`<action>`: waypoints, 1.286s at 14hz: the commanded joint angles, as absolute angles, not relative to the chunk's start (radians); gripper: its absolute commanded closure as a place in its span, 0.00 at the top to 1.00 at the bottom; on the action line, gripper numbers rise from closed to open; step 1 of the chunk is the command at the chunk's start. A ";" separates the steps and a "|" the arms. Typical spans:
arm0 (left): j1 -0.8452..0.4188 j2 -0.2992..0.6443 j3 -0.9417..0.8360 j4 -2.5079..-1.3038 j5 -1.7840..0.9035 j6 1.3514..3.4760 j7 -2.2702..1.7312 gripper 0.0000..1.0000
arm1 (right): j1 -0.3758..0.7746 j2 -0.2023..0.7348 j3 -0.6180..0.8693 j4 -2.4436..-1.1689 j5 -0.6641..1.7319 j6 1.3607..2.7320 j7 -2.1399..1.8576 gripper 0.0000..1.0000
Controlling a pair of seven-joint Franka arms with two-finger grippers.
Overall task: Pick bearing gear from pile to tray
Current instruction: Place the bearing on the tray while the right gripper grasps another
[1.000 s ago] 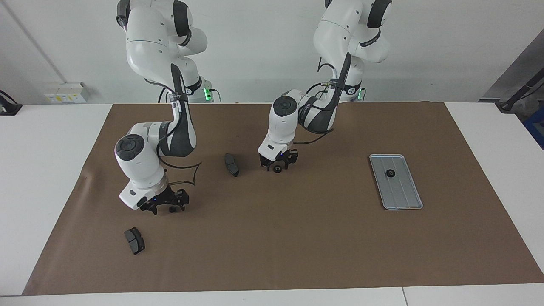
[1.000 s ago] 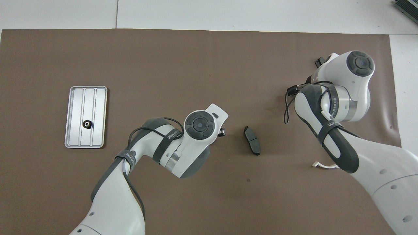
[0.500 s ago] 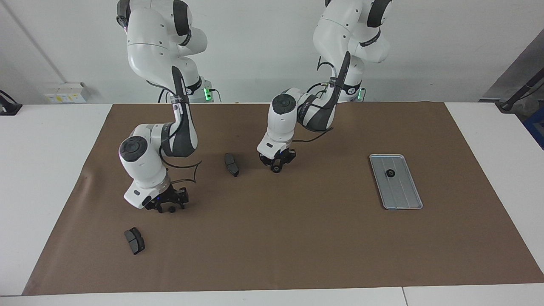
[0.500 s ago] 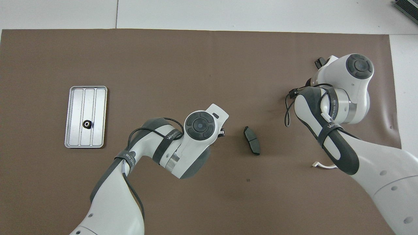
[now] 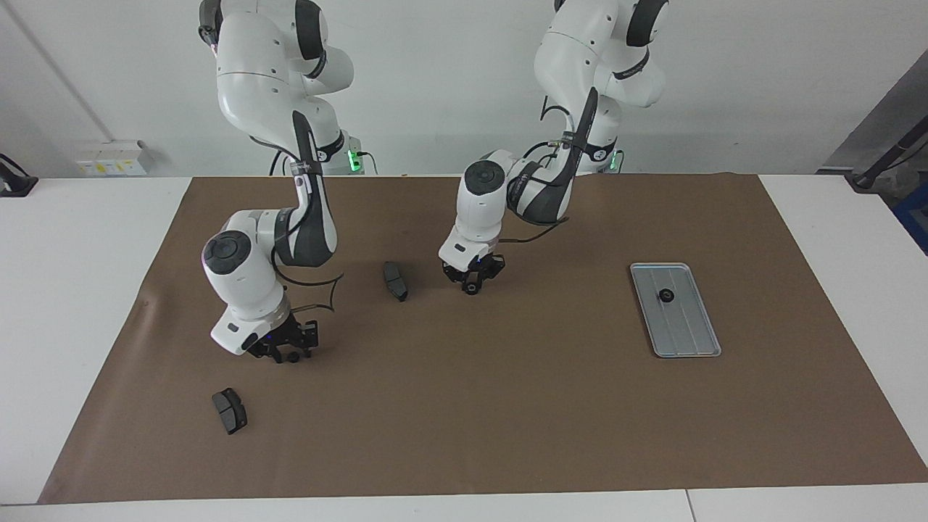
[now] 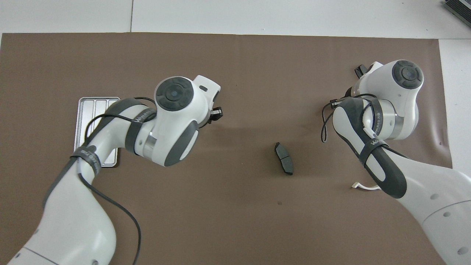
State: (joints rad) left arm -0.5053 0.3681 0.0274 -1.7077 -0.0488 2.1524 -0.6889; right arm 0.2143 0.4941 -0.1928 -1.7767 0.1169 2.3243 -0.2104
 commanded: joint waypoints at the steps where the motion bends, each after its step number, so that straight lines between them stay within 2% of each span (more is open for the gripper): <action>1: -0.359 0.275 0.015 -1.717 -0.100 2.034 -0.536 0.00 | 0.199 0.492 -0.179 -1.786 0.144 2.335 -0.239 0.00; 4: -0.235 0.249 0.021 -1.749 -0.100 1.974 -0.315 0.00 | 0.210 0.456 -0.179 -1.723 0.144 2.235 -0.175 0.00; 7: -0.122 0.206 0.023 -1.850 -0.100 1.997 -0.082 0.00 | 0.230 0.373 -0.172 -1.713 0.143 2.156 -0.060 0.00; 9: -0.052 0.177 0.023 -1.931 -0.100 2.054 0.035 0.00 | 0.284 0.325 -0.172 -1.713 0.134 2.117 0.045 0.00; 11: -0.017 0.152 0.025 -2.024 -0.100 2.179 0.080 0.00 | 0.363 0.316 -0.175 -1.697 0.121 2.085 0.177 0.00; 17: -0.014 0.244 0.023 -2.051 -0.100 2.364 0.078 0.00 | 0.615 0.347 -0.172 -1.698 0.110 2.163 0.613 0.00; 18: -0.014 0.248 0.023 -2.052 -0.100 2.370 0.080 0.14 | 0.635 0.348 -0.172 -1.703 0.109 2.174 0.653 0.00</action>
